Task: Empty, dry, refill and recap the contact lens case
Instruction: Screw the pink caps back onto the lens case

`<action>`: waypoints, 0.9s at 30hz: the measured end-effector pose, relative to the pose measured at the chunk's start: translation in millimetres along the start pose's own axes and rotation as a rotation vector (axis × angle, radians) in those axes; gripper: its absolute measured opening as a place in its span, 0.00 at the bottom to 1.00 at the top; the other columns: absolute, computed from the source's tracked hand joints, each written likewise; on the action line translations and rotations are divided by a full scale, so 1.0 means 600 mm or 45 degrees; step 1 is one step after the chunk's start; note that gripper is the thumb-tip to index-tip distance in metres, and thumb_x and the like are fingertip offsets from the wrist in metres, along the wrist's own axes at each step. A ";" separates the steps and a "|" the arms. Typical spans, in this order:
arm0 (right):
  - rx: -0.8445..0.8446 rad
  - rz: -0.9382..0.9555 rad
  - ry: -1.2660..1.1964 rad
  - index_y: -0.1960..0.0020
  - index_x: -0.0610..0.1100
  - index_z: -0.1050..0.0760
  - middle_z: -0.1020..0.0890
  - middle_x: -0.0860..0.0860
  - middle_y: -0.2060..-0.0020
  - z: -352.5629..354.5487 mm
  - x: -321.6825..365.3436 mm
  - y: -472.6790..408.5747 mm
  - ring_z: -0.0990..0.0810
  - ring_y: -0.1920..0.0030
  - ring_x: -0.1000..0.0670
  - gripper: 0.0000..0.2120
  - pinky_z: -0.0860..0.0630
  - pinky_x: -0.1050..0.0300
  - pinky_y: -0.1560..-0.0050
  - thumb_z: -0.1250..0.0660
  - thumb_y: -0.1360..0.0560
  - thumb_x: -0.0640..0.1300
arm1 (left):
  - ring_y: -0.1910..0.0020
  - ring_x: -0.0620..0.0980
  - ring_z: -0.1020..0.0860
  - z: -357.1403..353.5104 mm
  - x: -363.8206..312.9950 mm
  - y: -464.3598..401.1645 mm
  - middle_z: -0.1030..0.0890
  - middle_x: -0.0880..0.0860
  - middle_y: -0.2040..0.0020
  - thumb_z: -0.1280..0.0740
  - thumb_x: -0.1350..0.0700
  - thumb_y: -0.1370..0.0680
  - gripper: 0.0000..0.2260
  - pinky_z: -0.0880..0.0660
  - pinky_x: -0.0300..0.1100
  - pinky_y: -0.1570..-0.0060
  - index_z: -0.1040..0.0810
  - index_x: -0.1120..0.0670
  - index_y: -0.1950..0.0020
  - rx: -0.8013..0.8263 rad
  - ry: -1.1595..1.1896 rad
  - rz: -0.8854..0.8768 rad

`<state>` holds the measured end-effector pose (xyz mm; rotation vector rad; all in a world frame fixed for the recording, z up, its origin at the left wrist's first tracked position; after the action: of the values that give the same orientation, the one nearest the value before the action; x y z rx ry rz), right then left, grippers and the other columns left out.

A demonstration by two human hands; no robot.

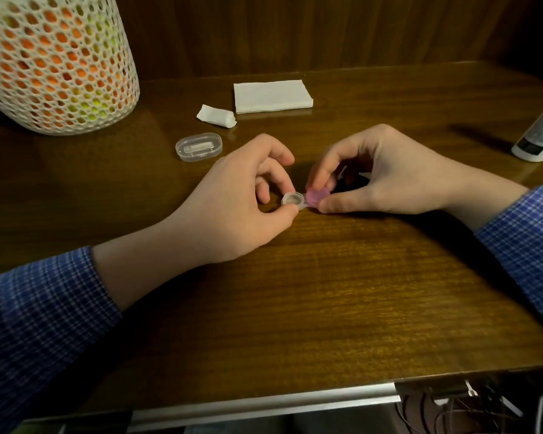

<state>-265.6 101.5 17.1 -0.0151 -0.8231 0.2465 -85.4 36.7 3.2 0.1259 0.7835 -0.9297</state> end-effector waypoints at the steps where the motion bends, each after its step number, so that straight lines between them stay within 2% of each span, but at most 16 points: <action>1: 0.007 -0.001 -0.007 0.49 0.47 0.15 0.12 0.52 0.51 0.000 -0.001 0.000 0.15 0.51 0.49 0.14 0.18 0.43 0.45 0.24 0.32 0.52 | 0.59 0.45 0.21 0.000 0.000 0.000 0.16 0.43 0.53 0.22 0.55 0.27 0.24 0.26 0.30 0.63 0.27 0.49 0.34 -0.001 0.000 -0.002; 7: 0.029 -0.001 -0.039 0.48 0.46 0.15 0.12 0.52 0.51 0.002 -0.002 0.000 0.15 0.51 0.49 0.13 0.18 0.47 0.44 0.24 0.31 0.49 | 0.59 0.45 0.21 0.001 -0.001 0.002 0.16 0.43 0.53 0.22 0.55 0.26 0.24 0.26 0.31 0.63 0.27 0.50 0.34 -0.007 0.001 -0.008; 10: 0.031 -0.009 -0.037 0.48 0.47 0.15 0.13 0.52 0.51 0.001 -0.003 -0.001 0.15 0.50 0.49 0.13 0.18 0.46 0.44 0.24 0.31 0.50 | 0.59 0.45 0.21 0.001 -0.001 0.001 0.16 0.44 0.53 0.22 0.55 0.26 0.24 0.25 0.32 0.62 0.27 0.49 0.34 -0.009 0.004 -0.004; 14: -0.008 -0.013 0.020 0.51 0.50 0.15 0.14 0.55 0.53 -0.004 -0.001 -0.002 0.16 0.51 0.52 0.12 0.18 0.50 0.48 0.22 0.32 0.53 | 0.59 0.45 0.21 0.001 0.000 0.000 0.16 0.44 0.53 0.22 0.55 0.27 0.24 0.25 0.31 0.62 0.27 0.49 0.34 -0.012 -0.007 0.003; 20: -0.015 -0.016 0.060 0.50 0.49 0.15 0.13 0.54 0.53 -0.003 -0.002 -0.002 0.16 0.52 0.51 0.09 0.18 0.44 0.47 0.22 0.30 0.48 | 0.59 0.44 0.21 0.001 -0.001 0.000 0.16 0.43 0.53 0.22 0.55 0.27 0.24 0.25 0.31 0.63 0.27 0.49 0.34 -0.008 -0.009 0.003; 27: 0.020 -0.034 0.011 0.49 0.49 0.14 0.13 0.55 0.50 0.003 -0.006 -0.002 0.15 0.52 0.53 0.09 0.18 0.51 0.45 0.22 0.28 0.44 | 0.59 0.45 0.21 0.002 -0.001 0.000 0.16 0.44 0.53 0.22 0.56 0.27 0.24 0.26 0.30 0.62 0.27 0.50 0.34 -0.005 0.000 -0.002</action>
<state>-269.0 99.2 16.1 0.0098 -0.8126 0.2281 -85.2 36.6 4.3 0.1219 0.7853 -0.9295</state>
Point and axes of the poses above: each hand's wrist, its own y-axis away from the middle knuckle, its own z-axis out of the back of the hand, x = y × z, the point moved 4 cm from there along -y, towards the middle knuckle
